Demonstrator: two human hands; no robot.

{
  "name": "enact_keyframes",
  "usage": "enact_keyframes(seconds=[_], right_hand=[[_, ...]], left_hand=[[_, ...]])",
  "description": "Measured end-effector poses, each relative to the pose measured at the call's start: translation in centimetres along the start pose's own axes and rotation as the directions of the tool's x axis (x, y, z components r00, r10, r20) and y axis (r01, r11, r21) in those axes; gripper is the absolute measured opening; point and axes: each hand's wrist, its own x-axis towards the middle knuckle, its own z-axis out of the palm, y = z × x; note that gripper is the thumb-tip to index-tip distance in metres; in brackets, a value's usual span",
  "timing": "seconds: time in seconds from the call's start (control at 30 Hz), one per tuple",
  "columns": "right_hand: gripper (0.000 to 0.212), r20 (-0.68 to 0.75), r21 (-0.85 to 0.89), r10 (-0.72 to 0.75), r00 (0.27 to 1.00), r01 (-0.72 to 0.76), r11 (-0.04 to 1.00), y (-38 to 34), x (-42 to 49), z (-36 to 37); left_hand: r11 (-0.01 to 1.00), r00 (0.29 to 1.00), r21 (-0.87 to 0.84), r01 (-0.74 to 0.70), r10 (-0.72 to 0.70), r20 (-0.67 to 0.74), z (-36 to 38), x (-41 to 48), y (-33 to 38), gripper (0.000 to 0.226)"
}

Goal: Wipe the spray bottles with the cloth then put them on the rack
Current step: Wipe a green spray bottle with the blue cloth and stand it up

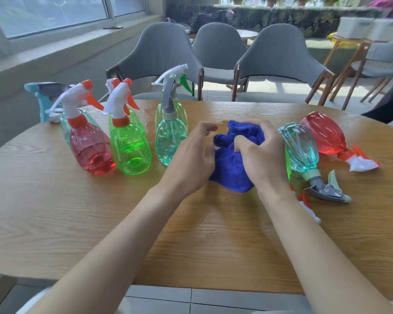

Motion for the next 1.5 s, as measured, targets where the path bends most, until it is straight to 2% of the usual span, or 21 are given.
enact_keyframes(seconds=[0.13, 0.3, 0.4, 0.5, 0.57, 0.7, 0.83, 0.9, 1.1, 1.23, 1.5], right_hand=[[0.033, -0.04, 0.0, -0.002, 0.999, 0.002, 1.0, -0.1, 0.3, -1.3], [0.029, -0.073, 0.01, -0.025, 0.997, 0.026, 1.0, -0.4, 0.6, -3.4], [0.026, -0.099, 0.009, -0.028, 0.995, 0.029, 1.0, -0.4, 0.8, -4.7], [0.028, -0.113, 0.028, 0.0, 0.994, 0.003, 1.0, -0.2, 1.0, -5.5], [0.029, -0.108, 0.051, 0.02, 0.994, -0.014, 0.999, -0.1, 1.0, -5.8], [0.028, -0.105, 0.073, 0.026, 0.994, -0.018, 0.997, -0.1, 1.1, -6.1], [0.028, -0.087, 0.084, 0.028, 0.996, -0.021, 0.996, -0.5, 0.9, -5.9], [0.028, -0.083, 0.098, 0.03, 0.996, -0.022, 0.995, -0.8, 0.8, -5.8], [0.028, -0.047, 0.113, 0.009, 0.999, -0.004, 0.994, -0.9, 0.4, -5.6], [0.028, -0.019, 0.091, 0.006, 1.0, -0.004, 0.996, -0.7, 0.5, -5.1], [0.03, 0.027, 0.059, -0.027, 0.999, 0.025, 0.998, -0.8, 0.3, -3.8]], left_hand=[[1.0, 0.98, -0.001, 0.005, -0.005, 0.197, 0.5, 1.8, 2.8, 0.063], [0.999, 0.947, -0.039, -0.014, 0.026, 0.321, 2.4, 3.5, 4.5, 0.06], [0.998, 0.92, -0.039, -0.044, 0.055, 0.388, 3.6, 3.7, 4.4, 0.072], [0.997, 0.895, -0.026, -0.072, 0.077, 0.439, 4.4, 3.8, 4.5, 0.073], [0.991, 0.889, 0.008, -0.132, 0.115, 0.443, 4.6, 3.9, 4.4, 0.071], [0.955, 0.882, 0.183, -0.234, 0.129, 0.454, 4.3, 4.1, 4.0, 0.081], [0.904, 0.884, 0.296, -0.309, 0.158, 0.44, 4.0, 4.0, 4.1, 0.068], [0.899, 0.88, 0.295, -0.324, 0.173, 0.442, 4.0, 4.0, 4.2, 0.067], [0.941, 0.858, 0.149, -0.303, 0.202, 0.472, 3.6, 3.4, 3.8, 0.069], [0.913, 0.868, 0.204, -0.353, 0.239, 0.435, 3.1, 2.9, 3.2, 0.069], [0.906, 0.886, 0.255, -0.337, 0.214, 0.411, 1.3, 1.9, 2.1, 0.066]])
